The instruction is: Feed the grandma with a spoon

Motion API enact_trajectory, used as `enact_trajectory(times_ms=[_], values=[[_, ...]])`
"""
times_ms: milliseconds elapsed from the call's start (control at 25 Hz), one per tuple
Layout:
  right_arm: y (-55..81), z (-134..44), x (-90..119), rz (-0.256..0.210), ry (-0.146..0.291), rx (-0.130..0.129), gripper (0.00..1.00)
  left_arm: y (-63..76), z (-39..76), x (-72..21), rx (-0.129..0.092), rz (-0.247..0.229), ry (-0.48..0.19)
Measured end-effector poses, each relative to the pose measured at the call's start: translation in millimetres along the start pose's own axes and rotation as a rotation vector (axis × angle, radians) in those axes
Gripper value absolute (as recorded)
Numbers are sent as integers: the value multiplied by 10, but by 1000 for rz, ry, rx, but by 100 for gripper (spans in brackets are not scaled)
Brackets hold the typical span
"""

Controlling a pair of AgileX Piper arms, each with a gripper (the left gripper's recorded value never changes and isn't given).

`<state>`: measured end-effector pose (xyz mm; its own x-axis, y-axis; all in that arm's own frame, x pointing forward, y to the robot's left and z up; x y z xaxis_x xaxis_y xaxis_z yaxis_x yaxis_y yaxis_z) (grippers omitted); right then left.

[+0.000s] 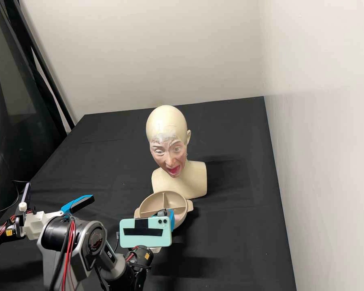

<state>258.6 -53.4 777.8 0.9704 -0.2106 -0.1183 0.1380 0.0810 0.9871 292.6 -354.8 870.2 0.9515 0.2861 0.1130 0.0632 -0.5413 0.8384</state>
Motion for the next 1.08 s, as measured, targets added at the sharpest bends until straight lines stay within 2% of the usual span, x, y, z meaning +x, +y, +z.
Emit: enact_trajectory(times_ms=[200, 680, 1081], values=[[28, -16, 50, 14, 9, -1, 0, 0, 0, 0, 0, 0, 0], [26, -37, 70, 14, 18, -3, 0, -1, 2, 0, 2, -1, -3], [242, -197, -10, 101, 80, -10, 0, -1, 4, 0, 4, -1, -5]])
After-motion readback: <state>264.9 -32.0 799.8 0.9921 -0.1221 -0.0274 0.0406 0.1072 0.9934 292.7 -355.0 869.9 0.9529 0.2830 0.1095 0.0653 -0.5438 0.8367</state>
